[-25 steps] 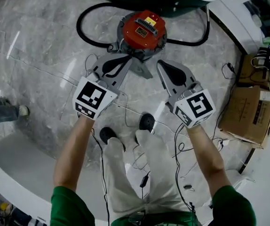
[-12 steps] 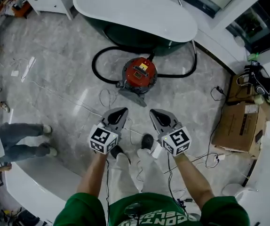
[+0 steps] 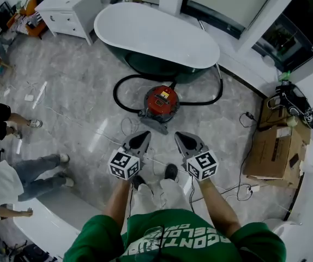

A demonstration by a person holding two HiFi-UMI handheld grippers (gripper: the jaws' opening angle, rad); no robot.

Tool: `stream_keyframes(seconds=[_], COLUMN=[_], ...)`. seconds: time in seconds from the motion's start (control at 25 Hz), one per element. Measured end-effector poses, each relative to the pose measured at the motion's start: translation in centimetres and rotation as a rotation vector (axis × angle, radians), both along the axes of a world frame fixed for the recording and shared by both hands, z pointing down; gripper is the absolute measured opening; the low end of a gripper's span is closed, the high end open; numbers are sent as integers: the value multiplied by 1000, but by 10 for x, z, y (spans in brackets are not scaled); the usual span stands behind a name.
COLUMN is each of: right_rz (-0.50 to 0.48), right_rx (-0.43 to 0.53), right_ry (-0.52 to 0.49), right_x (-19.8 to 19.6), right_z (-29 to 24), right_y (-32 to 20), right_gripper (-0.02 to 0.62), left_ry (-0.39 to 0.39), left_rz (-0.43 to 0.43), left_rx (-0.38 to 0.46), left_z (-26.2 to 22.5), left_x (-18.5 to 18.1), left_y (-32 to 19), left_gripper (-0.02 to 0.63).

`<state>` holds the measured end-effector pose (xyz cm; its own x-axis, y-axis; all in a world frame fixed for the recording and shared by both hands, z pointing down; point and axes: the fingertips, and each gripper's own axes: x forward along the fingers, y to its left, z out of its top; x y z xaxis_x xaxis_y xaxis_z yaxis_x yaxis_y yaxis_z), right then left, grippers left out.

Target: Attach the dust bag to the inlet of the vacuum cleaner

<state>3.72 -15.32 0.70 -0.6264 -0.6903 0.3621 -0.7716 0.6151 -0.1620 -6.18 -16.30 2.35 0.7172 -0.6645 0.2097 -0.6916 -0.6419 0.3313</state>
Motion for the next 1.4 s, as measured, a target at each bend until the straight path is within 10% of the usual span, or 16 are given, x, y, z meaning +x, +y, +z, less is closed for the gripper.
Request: stream_keyframes(seconds=[0.64,1.4], right_rz=[78,107], right_rx=[119,163], right_ry=[-125,-95], right_x=[23,50], right_z=[-103,-118], right_y=[16,9], right_gripper=[8,9], left_ry=[-32,-9], left_rz=[-3,-26], left_rx=[159,192], left_z=[-110,-131], left_x=[-6,20], left_y=[9,3], left_gripper=[3,3])
